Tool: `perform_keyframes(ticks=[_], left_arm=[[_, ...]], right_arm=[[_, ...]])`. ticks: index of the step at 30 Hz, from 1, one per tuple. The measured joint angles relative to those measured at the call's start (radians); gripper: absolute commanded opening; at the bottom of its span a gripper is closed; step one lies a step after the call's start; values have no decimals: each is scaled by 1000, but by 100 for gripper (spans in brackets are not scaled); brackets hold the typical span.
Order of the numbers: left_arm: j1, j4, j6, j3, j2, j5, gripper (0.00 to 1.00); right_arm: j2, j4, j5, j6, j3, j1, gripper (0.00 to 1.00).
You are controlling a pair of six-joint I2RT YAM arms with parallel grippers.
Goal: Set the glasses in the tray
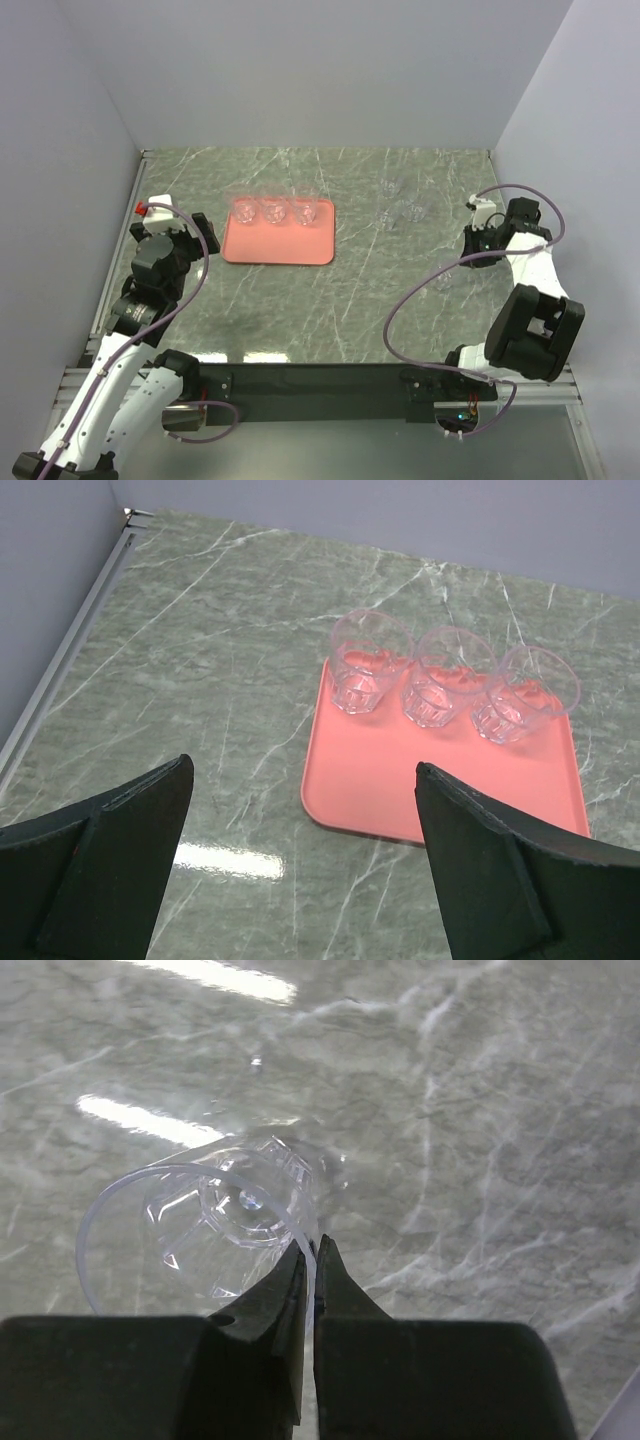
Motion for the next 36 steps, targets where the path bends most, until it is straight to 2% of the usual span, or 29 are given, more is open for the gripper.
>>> perform_keyframes(ticks=[9,19,28,36], left_arm=[[0,2,0,-2,-1,0,98],[0,2,0,-4,3,-1,98],[0,3,0,-6,22,-2,98],[0,6,0,-9,41,-5,98]], right_arm=[[-90,-134,-152,-166,11,89,0],[-77,-154,-133,-185,94,425,0],[125,-110,-96,-130,294,653,0],[335,-77,-71,-54,487,740,0]])
